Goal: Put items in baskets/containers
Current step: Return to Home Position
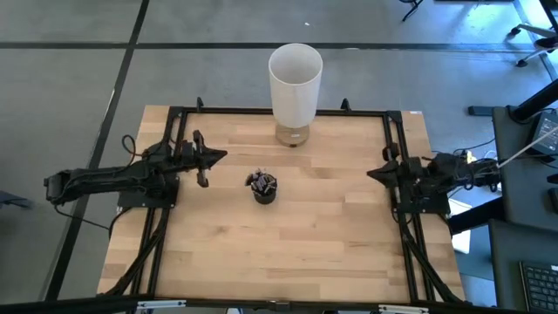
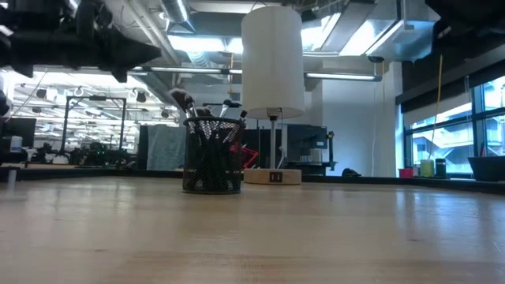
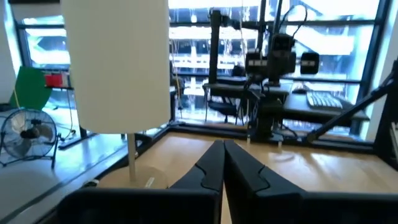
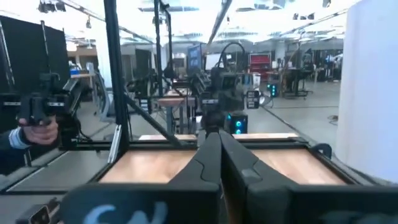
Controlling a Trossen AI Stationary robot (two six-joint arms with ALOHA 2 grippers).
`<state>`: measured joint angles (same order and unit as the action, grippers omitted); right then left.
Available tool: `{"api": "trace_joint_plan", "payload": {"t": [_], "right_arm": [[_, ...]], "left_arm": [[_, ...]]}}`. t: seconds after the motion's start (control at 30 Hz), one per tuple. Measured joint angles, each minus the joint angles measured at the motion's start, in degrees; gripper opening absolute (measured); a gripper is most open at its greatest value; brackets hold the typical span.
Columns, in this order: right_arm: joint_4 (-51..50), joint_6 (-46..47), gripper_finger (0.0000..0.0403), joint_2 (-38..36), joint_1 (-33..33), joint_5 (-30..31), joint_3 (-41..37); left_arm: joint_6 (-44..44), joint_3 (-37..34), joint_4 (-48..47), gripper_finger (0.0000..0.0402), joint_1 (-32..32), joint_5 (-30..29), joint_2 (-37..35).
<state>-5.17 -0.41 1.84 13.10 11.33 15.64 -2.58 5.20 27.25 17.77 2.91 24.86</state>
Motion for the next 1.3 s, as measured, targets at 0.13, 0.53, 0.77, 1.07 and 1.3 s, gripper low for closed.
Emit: {"api": "trace_joint_plan", "payload": {"t": [0.13, 0.53, 0.77, 1.07, 1.3], "right_arm": [[7.3, 0.0, 0.0000, 0.0, -0.6, 0.0, -6.3], [15.0, 2.9, 0.0000, -0.2, -4.4, -1.9, -15.0], [14.8, 2.0, 0.0000, -0.2, -5.0, -4.9, -15.3], [14.6, 1.3, 0.0000, -0.2, -5.0, -7.0, -15.3], [14.6, 1.5, 0.0000, -0.2, -5.0, -7.0, -15.3]], "left_arm": [[-0.6, -2.0, 1.3, 0.0003, 1.2, 1.2, -3.9], [-0.7, -2.0, -7.0, 0.0002, 6.1, 7.8, -10.5], [-0.3, -2.0, -8.7, 0.0005, 7.6, 12.3, -10.7], [-2.1, -2.0, -10.9, 0.0005, 11.9, 19.2, -11.3], [-7.5, -2.0, -11.4, 0.0002, 7.7, 11.0, -11.7]]}}
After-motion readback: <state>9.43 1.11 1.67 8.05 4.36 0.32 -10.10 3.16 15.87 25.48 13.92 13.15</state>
